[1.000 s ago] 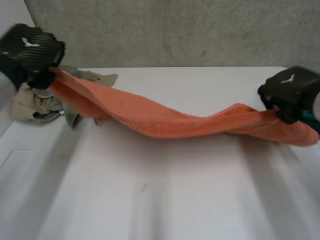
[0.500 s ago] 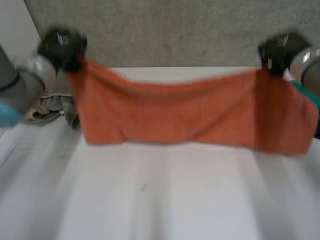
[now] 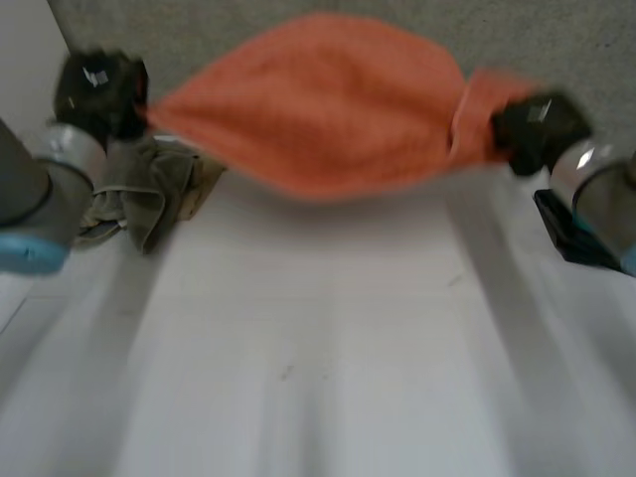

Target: Fold the laundry.

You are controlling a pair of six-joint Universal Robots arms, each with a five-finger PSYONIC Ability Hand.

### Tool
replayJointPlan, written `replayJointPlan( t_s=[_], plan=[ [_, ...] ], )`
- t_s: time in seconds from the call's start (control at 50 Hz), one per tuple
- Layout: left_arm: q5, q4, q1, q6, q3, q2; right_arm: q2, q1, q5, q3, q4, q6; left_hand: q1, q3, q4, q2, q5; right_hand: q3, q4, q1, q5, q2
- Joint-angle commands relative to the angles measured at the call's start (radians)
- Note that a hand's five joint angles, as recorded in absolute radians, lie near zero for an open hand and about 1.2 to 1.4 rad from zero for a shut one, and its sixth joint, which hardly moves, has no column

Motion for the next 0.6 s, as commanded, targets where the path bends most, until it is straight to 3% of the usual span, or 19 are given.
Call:
replayJointPlan(
  t_s=[0.02, 0.06, 0.14, 0.22, 0.36, 0.48, 0.6],
  plan=[
    [0.124, 0.025, 0.010, 0.009, -0.321, 0.099, 0.008, -0.003, -0.040, 0.264, 0.073, -0.183, 0.265, 0.204, 0.196, 0.200, 0.230, 0.207, 0.199, 0.300, 0.205, 0.223],
    [0.133, 0.031, 0.008, 0.009, -0.365, 0.120, 0.010, -0.003, -0.038, 0.303, 0.074, -0.229, 0.265, 0.204, 0.196, 0.200, 0.230, 0.176, 0.168, 0.269, 0.174, 0.192],
    [0.138, 0.042, 0.010, 0.009, -0.436, 0.172, 0.001, -0.004, -0.014, 0.306, 0.079, -0.246, 0.265, 0.204, 0.196, 0.200, 0.230, -0.559, -0.567, -0.466, -0.561, -0.543],
    [0.139, 0.051, 0.011, 0.009, -0.479, 0.229, -0.025, -0.001, -0.001, 0.268, 0.085, -0.246, 0.265, 0.204, 0.196, 0.200, 0.230, -0.792, -0.801, -0.700, -0.794, -0.776],
    [0.144, 0.054, 0.037, 0.007, -0.508, 0.309, -0.096, 0.002, -0.020, 0.138, 0.165, -0.258, 0.265, 0.204, 0.196, 0.200, 0.230, -0.814, -0.822, -0.721, -0.816, -0.797],
    [0.144, 0.055, 0.039, 0.004, -0.511, 0.346, 0.123, 0.008, -0.078, -0.100, 0.304, -0.305, 0.265, 0.204, 0.196, 0.200, 0.230, -0.796, -0.805, -0.703, -0.798, -0.780],
    [0.144, 0.055, 0.034, 0.004, -0.510, 0.349, 0.307, 0.011, -0.113, -0.290, 0.386, -0.454, 0.265, 0.204, 0.196, 0.200, 0.230, -0.734, -0.743, -0.642, -0.736, -0.718]
  ],
)
